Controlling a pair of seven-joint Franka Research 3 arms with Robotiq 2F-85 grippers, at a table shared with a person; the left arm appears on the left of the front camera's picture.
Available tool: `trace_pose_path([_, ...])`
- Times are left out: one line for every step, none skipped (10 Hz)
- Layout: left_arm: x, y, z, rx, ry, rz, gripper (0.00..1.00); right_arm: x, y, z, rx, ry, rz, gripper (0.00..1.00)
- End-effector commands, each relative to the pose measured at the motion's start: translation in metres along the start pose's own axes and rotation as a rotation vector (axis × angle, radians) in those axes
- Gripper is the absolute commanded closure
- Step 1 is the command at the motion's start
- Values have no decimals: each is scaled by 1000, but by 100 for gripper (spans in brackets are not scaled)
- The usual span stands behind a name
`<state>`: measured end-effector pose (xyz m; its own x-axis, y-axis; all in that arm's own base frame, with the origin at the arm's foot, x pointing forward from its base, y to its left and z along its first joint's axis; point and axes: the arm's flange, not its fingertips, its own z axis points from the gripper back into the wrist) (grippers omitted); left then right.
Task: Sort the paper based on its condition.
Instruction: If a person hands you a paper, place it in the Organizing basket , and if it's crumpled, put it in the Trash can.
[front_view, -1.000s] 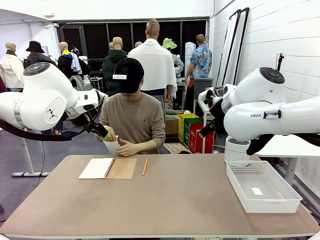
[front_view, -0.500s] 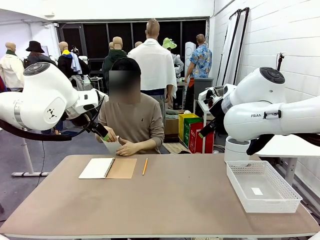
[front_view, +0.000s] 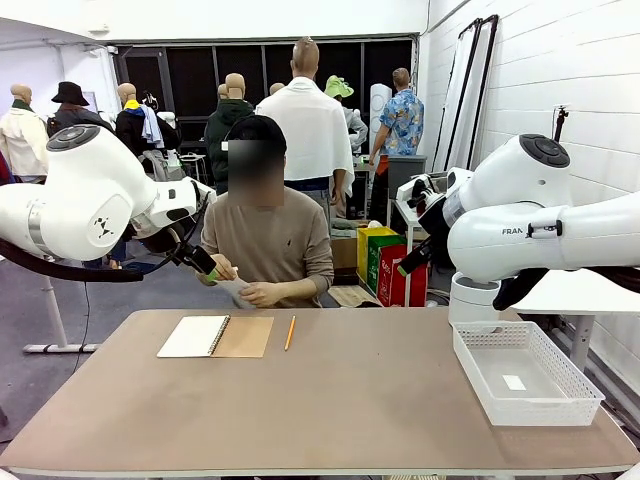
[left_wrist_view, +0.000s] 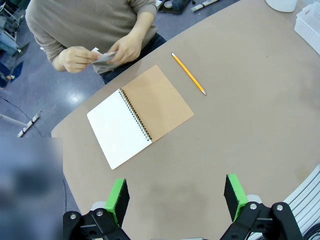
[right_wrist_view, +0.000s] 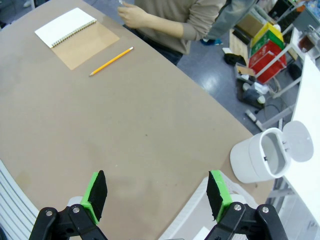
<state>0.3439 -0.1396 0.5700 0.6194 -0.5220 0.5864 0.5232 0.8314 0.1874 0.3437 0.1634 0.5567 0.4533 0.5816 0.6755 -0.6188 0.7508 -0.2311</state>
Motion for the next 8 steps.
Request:
trace_pose_path([0,0,0,0,0,1,0,0,0,0,0,6,-7,0])
trace_pose_path([0,0,0,0,0,1,0,0,0,0,0,6,-7,0])
trace_pose_path([0,0,0,0,0,1,0,0,0,0,0,6,-7,0])
trace_pose_path([0,0,0,0,0,1,0,0,0,0,0,6,-7,0])
trace_pose_path([0,0,0,0,0,1,0,0,0,0,0,6,-7,0])
trace_pose_path([0,0,0,0,0,1,0,0,0,0,0,6,-7,0])
trace_pose_path([0,0,0,0,0,1,0,0,0,0,0,6,-7,0])
trace_pose_path([0,0,0,0,0,1,0,0,0,0,0,6,-7,0])
